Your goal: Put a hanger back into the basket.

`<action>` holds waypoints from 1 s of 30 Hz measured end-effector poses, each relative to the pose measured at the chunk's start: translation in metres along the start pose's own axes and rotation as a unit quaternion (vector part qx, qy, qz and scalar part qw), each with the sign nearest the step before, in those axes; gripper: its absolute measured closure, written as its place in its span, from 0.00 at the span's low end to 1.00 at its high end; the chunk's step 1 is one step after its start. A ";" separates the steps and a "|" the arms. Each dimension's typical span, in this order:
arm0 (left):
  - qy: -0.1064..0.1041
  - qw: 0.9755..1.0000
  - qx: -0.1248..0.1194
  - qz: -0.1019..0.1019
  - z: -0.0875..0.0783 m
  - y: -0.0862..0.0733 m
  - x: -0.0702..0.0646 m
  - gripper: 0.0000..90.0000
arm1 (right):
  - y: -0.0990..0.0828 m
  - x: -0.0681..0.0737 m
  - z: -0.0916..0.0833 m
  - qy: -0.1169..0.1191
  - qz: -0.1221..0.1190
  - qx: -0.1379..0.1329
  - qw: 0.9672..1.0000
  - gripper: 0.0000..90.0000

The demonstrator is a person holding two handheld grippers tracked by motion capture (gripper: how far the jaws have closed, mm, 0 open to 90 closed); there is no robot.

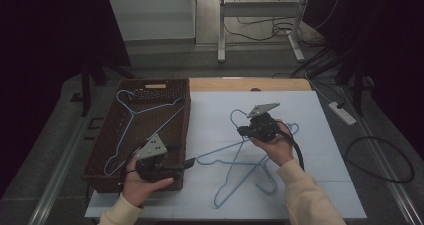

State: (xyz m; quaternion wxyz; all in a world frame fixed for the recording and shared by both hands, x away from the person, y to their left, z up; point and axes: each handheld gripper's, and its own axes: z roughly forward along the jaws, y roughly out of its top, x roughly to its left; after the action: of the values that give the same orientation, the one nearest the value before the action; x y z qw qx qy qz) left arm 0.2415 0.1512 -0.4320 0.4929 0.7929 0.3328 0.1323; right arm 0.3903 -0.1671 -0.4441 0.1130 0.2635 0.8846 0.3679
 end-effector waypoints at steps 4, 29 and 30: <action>-0.009 1.000 0.007 0.005 0.011 0.006 -0.007 0.35 | 0.000 0.001 -0.003 -0.002 0.001 -0.004 1.000 0.97; -0.047 0.996 0.073 -0.012 0.086 0.026 -0.044 0.34 | -0.005 0.009 -0.013 -0.006 -0.003 -0.025 1.000 0.97; -0.047 0.996 0.079 -0.008 0.090 0.026 -0.046 0.34 | -0.005 0.010 -0.013 -0.006 -0.003 -0.026 1.000 0.97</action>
State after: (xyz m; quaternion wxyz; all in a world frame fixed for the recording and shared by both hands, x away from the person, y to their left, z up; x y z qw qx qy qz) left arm 0.2656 0.0507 -0.4470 0.4450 0.8320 0.3250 0.0643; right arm 0.3752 -0.1726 -0.4385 0.1259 0.2596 0.8749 0.3889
